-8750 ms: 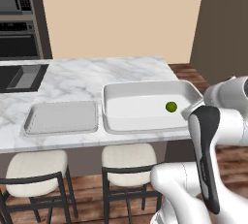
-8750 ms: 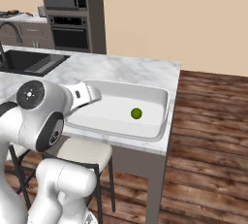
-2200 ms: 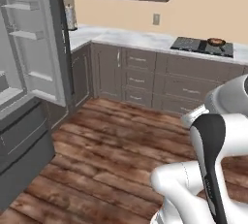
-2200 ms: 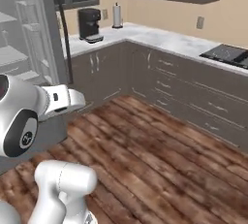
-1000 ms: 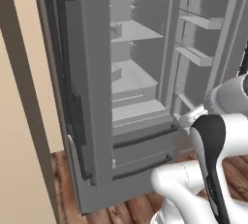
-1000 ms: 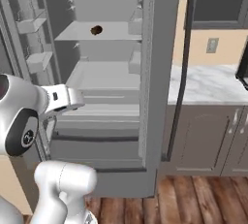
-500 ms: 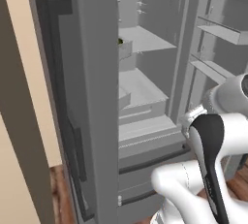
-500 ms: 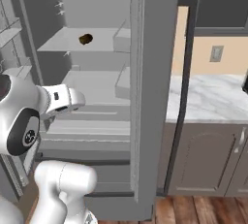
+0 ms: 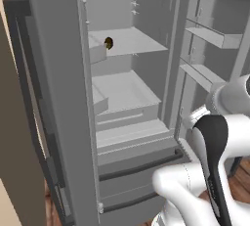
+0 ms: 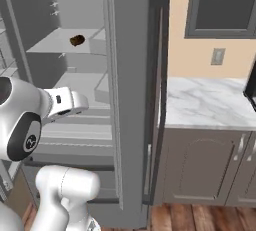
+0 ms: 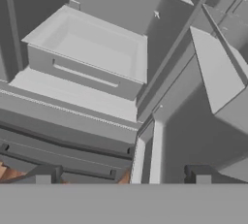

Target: Place the cold items (sweet potato and lime) from the fridge in one tupperware on the dining counter. Place the warm items (hot dog and kebab skewer) in the stove area in another tupperware.

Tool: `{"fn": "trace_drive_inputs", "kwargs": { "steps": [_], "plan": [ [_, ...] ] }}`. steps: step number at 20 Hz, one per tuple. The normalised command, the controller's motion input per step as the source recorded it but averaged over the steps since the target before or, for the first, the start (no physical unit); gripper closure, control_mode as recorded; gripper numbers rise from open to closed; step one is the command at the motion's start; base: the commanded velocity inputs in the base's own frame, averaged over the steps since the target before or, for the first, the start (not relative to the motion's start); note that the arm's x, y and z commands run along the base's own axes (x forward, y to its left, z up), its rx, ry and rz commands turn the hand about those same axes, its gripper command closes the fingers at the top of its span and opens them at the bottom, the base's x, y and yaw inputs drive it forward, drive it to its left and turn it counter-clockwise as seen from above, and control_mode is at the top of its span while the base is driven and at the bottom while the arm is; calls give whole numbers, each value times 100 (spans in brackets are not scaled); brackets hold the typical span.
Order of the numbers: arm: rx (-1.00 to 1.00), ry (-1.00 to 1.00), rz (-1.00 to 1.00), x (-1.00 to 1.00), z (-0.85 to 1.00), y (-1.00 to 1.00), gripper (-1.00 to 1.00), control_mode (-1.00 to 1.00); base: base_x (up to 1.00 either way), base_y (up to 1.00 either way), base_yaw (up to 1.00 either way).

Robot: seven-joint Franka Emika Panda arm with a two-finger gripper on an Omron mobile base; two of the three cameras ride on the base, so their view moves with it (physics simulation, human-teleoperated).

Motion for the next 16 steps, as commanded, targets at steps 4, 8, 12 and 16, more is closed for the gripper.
{"fn": "trace_drive_inputs", "kwargs": {
  "steps": [4, 8, 12, 16],
  "plan": [
    [0, 0, 0, 0, 0, 0, -100, 100, 2, 4, 1],
    [0, 0, 0, 0, 0, 0, -100, 100, 18, 27, 0],
    [0, 0, 0, 0, 0, 0, -100, 100, 25, 17, 2],
    [0, 0, 0, 0, 0, 0, -100, 100, 23, 11, 22]
  ]
}}
